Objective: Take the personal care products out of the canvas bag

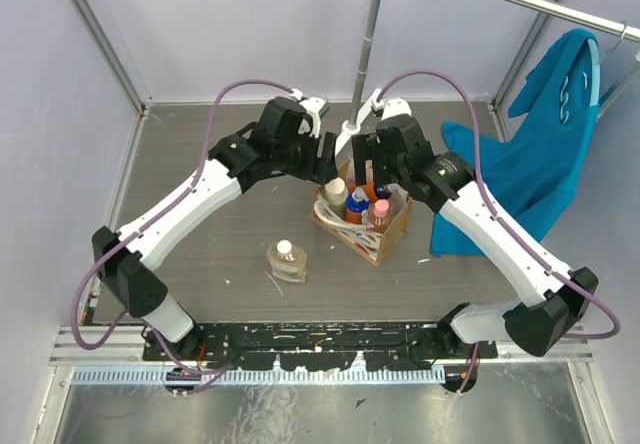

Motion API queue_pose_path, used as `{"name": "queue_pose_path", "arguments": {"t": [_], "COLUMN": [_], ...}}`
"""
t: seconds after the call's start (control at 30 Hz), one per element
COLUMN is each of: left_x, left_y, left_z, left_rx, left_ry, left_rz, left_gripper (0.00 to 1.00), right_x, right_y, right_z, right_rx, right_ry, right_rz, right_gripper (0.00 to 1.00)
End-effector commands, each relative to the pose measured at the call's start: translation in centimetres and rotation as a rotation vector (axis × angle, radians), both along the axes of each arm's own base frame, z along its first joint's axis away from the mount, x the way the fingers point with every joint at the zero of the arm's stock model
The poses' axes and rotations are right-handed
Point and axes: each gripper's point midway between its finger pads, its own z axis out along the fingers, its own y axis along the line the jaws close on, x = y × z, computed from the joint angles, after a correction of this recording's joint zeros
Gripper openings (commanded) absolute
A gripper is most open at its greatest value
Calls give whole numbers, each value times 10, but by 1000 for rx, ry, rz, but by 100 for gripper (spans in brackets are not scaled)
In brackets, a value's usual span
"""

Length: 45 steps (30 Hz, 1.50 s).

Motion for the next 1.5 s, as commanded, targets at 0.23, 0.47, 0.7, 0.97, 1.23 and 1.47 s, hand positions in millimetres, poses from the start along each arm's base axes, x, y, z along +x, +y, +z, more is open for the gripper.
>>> {"name": "queue_pose_path", "arguments": {"t": [0.23,0.47,0.7,0.97,1.23,1.47], "left_x": [-12,-5,3,1,3,5], "left_y": [-58,-50,-34,-23,-28,-38], "left_z": [-48,-90,-89,-76,-92,-114], "left_rx": [40,151,192,184,210,205], "left_ry": [176,273,229,186,218,244], "left_rz": [-166,-54,46,103,101,91], "left_gripper": [56,56,68,70,71,71], "right_x": [-4,-9,-10,-9,-9,-10], "right_y": [-24,-34,-38,-36,-36,-37], "right_z": [31,33,29,23,23,24], "right_rx": [88,82,75,74,73,73], "right_ry": [-111,-118,-112,-101,-100,-100], "right_rz": [-66,-76,-76,-66,-63,-61], "right_gripper": [92,92,92,92,92,92]}}
